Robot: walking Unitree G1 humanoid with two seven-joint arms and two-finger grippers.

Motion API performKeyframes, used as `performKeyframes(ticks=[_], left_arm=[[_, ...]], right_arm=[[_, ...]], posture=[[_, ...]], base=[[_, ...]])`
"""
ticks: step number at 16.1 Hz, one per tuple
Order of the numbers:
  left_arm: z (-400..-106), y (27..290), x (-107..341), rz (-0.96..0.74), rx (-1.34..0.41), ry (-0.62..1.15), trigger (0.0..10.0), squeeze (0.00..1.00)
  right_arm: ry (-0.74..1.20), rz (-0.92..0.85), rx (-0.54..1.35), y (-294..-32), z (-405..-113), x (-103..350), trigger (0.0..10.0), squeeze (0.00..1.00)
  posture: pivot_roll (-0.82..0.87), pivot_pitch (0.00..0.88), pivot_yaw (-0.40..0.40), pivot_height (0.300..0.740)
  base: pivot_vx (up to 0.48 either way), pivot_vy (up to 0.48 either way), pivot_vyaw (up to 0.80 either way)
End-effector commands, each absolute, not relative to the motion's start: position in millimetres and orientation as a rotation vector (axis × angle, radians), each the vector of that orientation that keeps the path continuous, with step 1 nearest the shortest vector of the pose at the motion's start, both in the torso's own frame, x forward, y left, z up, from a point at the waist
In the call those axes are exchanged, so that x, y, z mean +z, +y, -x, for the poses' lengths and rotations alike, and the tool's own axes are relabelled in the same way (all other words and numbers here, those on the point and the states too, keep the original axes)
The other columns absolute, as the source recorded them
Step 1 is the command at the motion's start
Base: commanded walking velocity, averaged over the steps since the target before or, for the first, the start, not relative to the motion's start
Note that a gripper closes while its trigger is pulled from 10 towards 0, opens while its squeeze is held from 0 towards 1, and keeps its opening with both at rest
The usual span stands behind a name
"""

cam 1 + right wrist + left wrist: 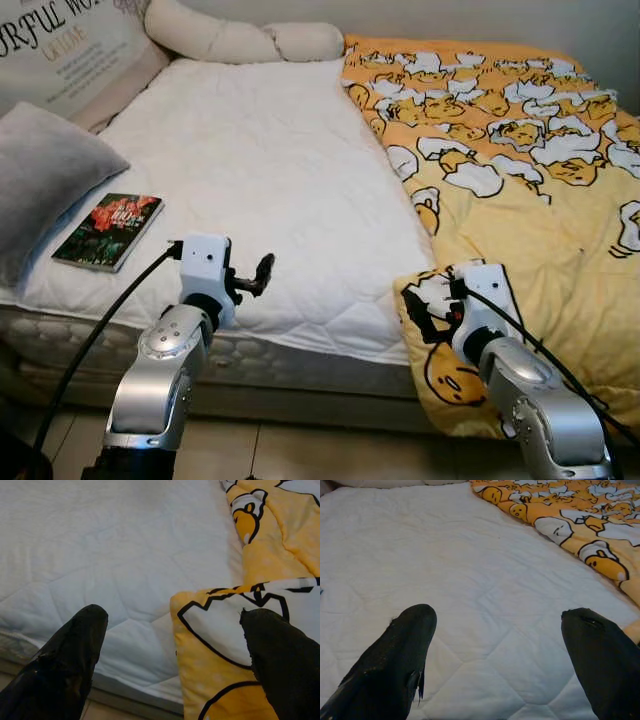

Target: Clean up the room

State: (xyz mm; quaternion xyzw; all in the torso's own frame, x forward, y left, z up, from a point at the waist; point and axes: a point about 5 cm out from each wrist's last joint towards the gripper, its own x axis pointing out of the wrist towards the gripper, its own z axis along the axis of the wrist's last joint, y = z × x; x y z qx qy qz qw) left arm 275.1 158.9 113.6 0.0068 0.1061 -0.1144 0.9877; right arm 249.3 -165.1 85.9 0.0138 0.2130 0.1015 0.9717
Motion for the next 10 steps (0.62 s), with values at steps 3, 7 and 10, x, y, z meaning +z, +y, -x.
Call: performKeyframes(ticks=[3, 7, 10], left_arm=[[-273.9, 160.4, 119.6, -0.016, -0.241, 0.188, 10.0, 1.0], [-273.1, 162.2, 118.9, -0.012, -0.238, 0.191, 10.0, 1.0], [-273.6, 163.0, 119.1, -0.014, -0.239, 0.192, 10.0, 1.0]], right_arm=[[0.438, 0.018, 0.272, -156.4, -250.7, 88.2, 10.0, 0.0], [0.436, -0.008, 0.275, -153.2, -251.3, 87.6, 10.0, 0.0], [0.441, -0.02, 0.262, -154.8, -252.6, 87.3, 10.0, 0.0]], posture=[[-0.03, 0.0, 0.021, 0.74], [-0.03, 0.0, 0.02, 0.74], [-0.02, 0.0, 0.021, 0.74]], base=[[0.295, 0.0, 0.0], [0.405, 0.0, 0.51], [0.423, 0.0, 0.0]])
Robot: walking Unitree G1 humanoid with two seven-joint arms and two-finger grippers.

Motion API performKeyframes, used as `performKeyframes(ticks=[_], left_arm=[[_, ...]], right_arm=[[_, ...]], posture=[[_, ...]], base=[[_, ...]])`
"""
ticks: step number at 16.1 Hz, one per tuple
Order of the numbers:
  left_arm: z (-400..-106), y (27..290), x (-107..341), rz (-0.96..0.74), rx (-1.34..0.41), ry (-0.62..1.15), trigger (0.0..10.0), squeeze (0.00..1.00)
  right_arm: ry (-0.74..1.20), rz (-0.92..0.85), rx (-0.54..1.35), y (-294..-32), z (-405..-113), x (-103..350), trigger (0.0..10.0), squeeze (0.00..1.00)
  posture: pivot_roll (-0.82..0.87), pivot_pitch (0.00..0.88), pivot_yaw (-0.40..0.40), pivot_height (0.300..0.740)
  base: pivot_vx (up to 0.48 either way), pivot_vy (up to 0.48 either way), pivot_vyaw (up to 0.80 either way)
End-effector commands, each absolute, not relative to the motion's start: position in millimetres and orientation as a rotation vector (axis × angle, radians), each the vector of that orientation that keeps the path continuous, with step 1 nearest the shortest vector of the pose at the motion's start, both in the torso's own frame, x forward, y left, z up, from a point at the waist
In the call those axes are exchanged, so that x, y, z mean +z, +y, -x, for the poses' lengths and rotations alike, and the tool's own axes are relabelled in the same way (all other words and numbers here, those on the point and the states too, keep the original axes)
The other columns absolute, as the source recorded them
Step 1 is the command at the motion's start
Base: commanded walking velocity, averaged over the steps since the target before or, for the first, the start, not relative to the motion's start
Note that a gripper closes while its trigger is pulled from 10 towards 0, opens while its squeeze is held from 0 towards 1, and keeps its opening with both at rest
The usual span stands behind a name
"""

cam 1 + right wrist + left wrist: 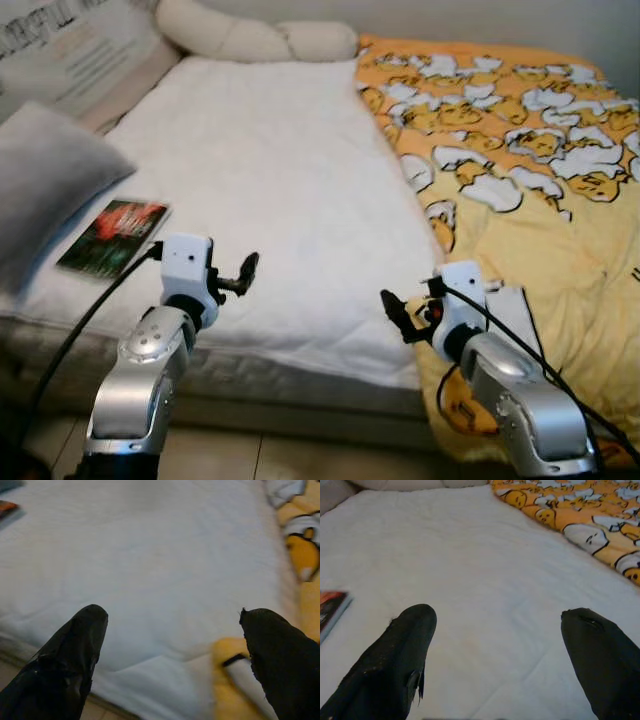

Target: Clean up the room

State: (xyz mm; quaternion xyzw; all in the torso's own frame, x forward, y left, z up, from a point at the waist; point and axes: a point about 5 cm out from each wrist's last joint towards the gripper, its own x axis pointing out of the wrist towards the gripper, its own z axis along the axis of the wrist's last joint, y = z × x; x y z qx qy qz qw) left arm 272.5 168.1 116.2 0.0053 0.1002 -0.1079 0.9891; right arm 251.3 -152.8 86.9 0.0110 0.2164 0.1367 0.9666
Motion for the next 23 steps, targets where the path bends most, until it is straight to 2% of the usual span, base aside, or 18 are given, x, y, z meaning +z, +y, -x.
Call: performKeyframes(ticks=[1, 6, 7, 8, 9, 10, 11, 13, 16, 18, 23], left_arm=[[-274, 163, 119, -0.016, -0.241, 0.194, 10.0, 1.0], [-273, 163, 119, -0.014, -0.254, 0.198, 10.0, 0.99], [-271, 163, 117, -0.01, -0.28, 0.213, 10.0, 0.49], [-270, 162, 117, -0.01, -0.289, 0.217, 10.0, 0.49], [-269, 162, 116, -0.011, -0.314, 0.226, 10.0, 0.4], [-268, 162, 115, -0.019, -0.337, 0.243, 10.0, 0.42], [-266, 162, 114, -0.015, -0.401, 0.27, 10.0, 1.0], [-265, 162, 114, -0.023, -0.438, 0.284, 10.0, 1.0], [-262, 159, 115, -0.068, -0.613, 0.345, 10.0, 1.0], [-258, 157, 115, -0.08, -0.72, 0.401, 10.0, 1.0], [-259, 148, 120, -0.073, -0.825, 0.446, 10.0, 1.0]], right_arm=[[0.456, -0.027, 0.261, -155, -253, 86, 10.0, 0.0], [0.459, -0.024, 0.233, -158, -252, 85, 10.0, 0.0], [0.504, 0.006, 0.221, -160, -250, 82, 10.0, 0.0], [0.524, 0.019, 0.216, -161, -250, 80, 10.0, 0.0], [0.571, 0.001, 0.191, -165, -247, 75, 10.0, 1.0], [0.606, -0.015, 0.163, -169, -247, 72, 10.0, 1.0], [0.643, 0.004, 0.147, -173, -249, 70, 10.0, 1.0], [0.665, 0.015, 0.155, -176, -251, 69, 10.0, 1.0], [0.759, 0.061, 0.2, -185, -257, 69, 10.0, 1.0], [0.838, 0.101, 0.332, -186, -257, 70, 10.0, 1.0], [0.963, 0.249, 0.461, -193, -272, 60, 10.0, 1.0]], posture=[[-0.02, 0.0, 0.021, 0.74], [-0.03, 0.0, 0.023, 0.74], [-0.03, 0.0, 0.021, 0.74], [-0.03, 0.0, 0.021, 0.74], [-0.03, 0.0, 0.017, 0.74], [-0.03, 0.0, 0.019, 0.74], [-0.03, 0.0, 0.021, 0.74], [-0.03, 0.0, 0.018, 0.74], [-0.02, 0.0, 0.013, 0.74], [-0.03, 0.0, 0.023, 0.74], [-0.04, 0.0, 0.03, 0.74]], base=[[0.42, 0.0, 0.0], [0.396, 0.0, -0.61], [0.0, 0.0, 0.0], [0.0, 0.0, 0.0], [0.0, 0.0, 0.0], [0.0, 0.0, 0.0], [0.0, 0.0, 0.0], [0.0, 0.0, 0.0], [0.0, 0.0, 0.0], [0.0, 0.0, 0.0], [0.0, 0.0, 0.0]])
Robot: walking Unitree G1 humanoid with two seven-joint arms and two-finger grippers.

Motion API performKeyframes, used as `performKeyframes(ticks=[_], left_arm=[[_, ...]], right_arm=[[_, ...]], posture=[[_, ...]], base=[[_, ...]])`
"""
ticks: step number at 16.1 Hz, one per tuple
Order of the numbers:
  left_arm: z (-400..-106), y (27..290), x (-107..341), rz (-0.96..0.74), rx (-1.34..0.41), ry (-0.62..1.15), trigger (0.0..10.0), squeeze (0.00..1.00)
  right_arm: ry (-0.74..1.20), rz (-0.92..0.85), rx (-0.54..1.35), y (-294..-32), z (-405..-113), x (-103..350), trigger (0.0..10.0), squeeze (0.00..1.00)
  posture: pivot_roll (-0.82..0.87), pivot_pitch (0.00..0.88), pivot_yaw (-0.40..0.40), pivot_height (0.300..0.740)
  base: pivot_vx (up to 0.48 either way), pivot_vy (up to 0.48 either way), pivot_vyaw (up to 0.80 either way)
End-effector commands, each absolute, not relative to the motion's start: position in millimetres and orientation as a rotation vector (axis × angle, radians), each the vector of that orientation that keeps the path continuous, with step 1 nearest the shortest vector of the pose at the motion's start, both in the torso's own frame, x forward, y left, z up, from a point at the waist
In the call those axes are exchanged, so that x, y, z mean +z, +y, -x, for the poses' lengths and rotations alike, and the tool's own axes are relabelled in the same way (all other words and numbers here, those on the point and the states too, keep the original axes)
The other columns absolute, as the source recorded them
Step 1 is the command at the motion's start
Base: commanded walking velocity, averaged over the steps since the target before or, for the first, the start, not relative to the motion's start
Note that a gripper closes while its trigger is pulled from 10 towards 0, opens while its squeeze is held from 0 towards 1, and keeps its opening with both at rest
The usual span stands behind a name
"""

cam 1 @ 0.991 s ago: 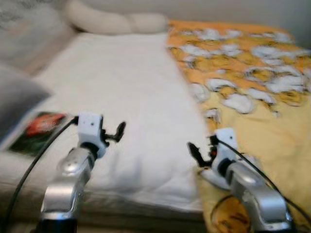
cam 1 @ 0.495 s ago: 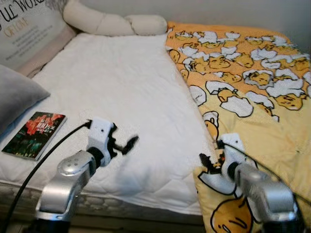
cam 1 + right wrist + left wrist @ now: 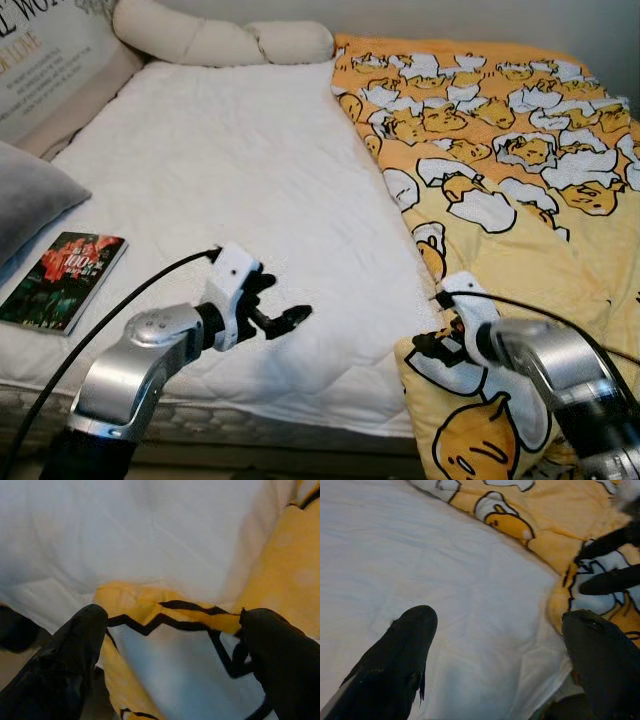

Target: Clean up the room

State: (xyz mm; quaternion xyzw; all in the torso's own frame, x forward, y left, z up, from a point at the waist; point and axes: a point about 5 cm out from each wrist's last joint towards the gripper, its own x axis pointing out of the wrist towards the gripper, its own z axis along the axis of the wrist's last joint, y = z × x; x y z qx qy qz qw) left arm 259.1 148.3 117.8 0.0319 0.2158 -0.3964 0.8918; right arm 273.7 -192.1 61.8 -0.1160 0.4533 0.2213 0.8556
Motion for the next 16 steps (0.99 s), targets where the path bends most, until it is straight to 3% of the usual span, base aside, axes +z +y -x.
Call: performKeyframes(ticks=[1, 2, 3, 4, 5, 6, 7, 8, 9, 10, 11, 12, 16], left_arm=[[-254, 146, 119, -0.074, -0.879, 0.474, 10.0, 0.83], [-249, 144, 117, -0.076, -0.921, 0.503, 10.0, 0.22], [-247, 144, 116, -0.08, -0.936, 0.521, 10.0, 0.08], [-243, 144, 114, -0.087, -0.958, 0.544, 10.0, 0.0], [-243, 144, 115, -0.088, -0.954, 0.547, 10.0, 0.0], [-243, 144, 115, -0.088, -0.95, 0.548, 10.0, 0.0], [-243, 146, 114, -0.095, -0.937, 0.549, 10.0, 0.0], [-244, 147, 114, -0.105, -0.924, 0.55, 10.0, 0.0], [-245, 148, 114, -0.116, -0.917, 0.552, 10.0, 0.0], [-245, 149, 113, -0.12, -0.916, 0.553, 10.0, 0.0], [-245, 149, 113, -0.129, -0.916, 0.556, 10.0, 0.0], [-245, 149, 113, -0.132, -0.918, 0.558, 10.0, 0.0], [-244, 148, 112, -0.146, -0.929, 0.563, 10.0, 0.0]], right_arm=[[0.993, 0.268, 0.534, -189, -270, 53, 10.0, 0.0], [1.018, 0.292, 0.585, -185, -269, 47, 10.0, 0.0], [1.024, 0.319, 0.612, -184, -268, 44, 10.0, 0.0], [1.039, 0.37, 0.684, -179, -266, 38, 10.0, 0.0], [1.047, 0.379, 0.715, -178, -266, 37, 7.5, 0.0], [1.049, 0.379, 0.716, -178, -266, 36, 7.5, 0.0], [1.034, 0.399, 0.708, -179, -269, 34, 3.6, 0.0], [1.016, 0.414, 0.694, -180, -274, 31, 2.4, 0.0], [1.003, 0.432, 0.695, -181, -276, 28, 3.1, 0.0], [0.998, 0.442, 0.699, -181, -277, 27, 3.1, 0.0], [0.994, 0.455, 0.71, -179, -277, 23, 0.7, 0.0], [0.991, 0.461, 0.723, -177, -276, 19, 0.0, 0.0], [0.985, 0.489, 0.748, -173, -273, 9, 0.0, 0.0]], posture=[[-0.03, 0.0, 0.027, 0.74], [-0.03, 0.0, 0.023, 0.74], [-0.03, 0.0, 0.021, 0.74], [-0.02, 0.0, 0.014, 0.74], [-0.02, 0.0, 0.009, 0.74], [-0.02, 0.0, 0.009, 0.74], [-0.01, 0.0, 0.009, 0.74], [-0.02, 0.0, 0.011, 0.74], [-0.02, 0.0, 0.014, 0.74], [-0.02, 0.0, 0.014, 0.74], [-0.02, 0.0, 0.018, 0.74], [-0.02, 0.0, 0.019, 0.74], [-0.01, 0.0, 0.021, 0.74]], base=[[0.0, 0.0, 0.0], [0.0, 0.0, 0.0], [0.0, 0.0, 0.0], [0.0, 0.0, 0.0], [0.0, 0.0, 0.0], [0.0, 0.0, 0.0], [0.0, 0.0, 0.0], [0.0, 0.0, 0.0], [0.0, 0.0, 0.0], [0.0, 0.0, 0.0], [0.0, 0.0, 0.0], [0.0, 0.0, 0.0], [0.0, 0.0, 0.0]])
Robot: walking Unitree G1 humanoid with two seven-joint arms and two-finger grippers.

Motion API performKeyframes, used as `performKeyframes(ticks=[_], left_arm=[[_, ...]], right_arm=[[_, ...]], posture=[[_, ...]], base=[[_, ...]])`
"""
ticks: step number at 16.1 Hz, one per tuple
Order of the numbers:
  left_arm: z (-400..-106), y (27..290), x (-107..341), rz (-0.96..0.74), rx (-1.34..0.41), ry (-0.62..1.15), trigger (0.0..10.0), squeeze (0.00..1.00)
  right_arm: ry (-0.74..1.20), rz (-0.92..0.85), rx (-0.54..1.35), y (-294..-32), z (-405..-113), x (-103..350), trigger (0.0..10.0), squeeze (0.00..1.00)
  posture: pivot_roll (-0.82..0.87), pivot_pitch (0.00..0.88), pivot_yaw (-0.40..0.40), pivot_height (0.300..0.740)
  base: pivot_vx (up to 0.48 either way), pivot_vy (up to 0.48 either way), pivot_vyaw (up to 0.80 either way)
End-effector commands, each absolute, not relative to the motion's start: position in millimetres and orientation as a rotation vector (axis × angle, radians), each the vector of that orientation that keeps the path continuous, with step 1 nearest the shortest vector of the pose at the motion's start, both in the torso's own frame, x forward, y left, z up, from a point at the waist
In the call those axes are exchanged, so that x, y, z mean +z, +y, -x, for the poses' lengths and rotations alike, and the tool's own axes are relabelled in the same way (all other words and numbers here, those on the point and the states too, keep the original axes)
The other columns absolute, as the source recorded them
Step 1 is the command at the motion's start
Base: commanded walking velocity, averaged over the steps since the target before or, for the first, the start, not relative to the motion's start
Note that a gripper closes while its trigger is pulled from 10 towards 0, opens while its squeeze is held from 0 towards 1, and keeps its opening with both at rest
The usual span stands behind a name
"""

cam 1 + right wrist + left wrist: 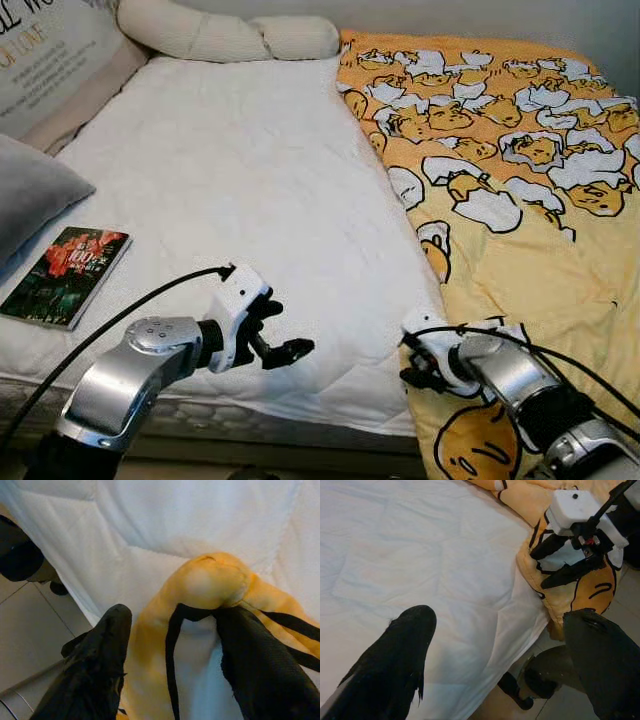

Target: Clean up the room

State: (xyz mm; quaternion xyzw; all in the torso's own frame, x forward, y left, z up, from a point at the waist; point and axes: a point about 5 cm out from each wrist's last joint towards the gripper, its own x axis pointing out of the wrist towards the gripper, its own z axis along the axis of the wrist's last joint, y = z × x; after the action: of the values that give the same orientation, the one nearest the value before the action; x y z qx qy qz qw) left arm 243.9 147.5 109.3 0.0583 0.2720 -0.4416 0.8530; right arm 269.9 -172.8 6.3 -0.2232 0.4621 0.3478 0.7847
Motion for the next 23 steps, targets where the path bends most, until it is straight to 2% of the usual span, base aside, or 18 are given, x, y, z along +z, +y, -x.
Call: performKeyframes(ticks=[1, 6, 12, 20, 23], left_arm=[[-243, 148, 112, -0.148, -0.931, 0.564, 10.0, 0.0], [-237, 148, 110, -0.152, -0.947, 0.572, 10.0, 0.0], [-224, 144, 113, -0.142, -1.087, 0.603, 10.0, 0.0], [-227, 153, 112, -0.162, -1.057, 0.624, 10.0, 0.0], [-228, 156, 114, -0.163, -1.047, 0.62, 10.0, 0.0]], right_arm=[[0.982, 0.492, 0.747, -173, -273, 7, 0.0, 0.0], [0.955, 0.507, 0.72, -174, -275, 3, 0.0, 0.0], [0.931, 0.507, 0.706, -174, -278, 1, 0.0, 0.0], [0.913, 0.476, 0.737, -174, -279, 2, 0.0, 0.0], [0.731, 0.213, 0.938, -144, -281, 29, 0.0, 0.0]], posture=[[-0.01, 0.0, 0.02, 0.74], [0.0, 0.0, 0.021, 0.74], [-0.01, 0.0, 0.03, 0.74], [0.0, 0.0, 0.032, 0.74], [0.0, 0.0, 0.03, 0.74]], base=[[0.0, 0.0, 0.0], [0.0, 0.0, 0.0], [0.0, 0.0, 0.0], [0.0, 0.0, 0.0], [0.0, 0.0, 0.0]])
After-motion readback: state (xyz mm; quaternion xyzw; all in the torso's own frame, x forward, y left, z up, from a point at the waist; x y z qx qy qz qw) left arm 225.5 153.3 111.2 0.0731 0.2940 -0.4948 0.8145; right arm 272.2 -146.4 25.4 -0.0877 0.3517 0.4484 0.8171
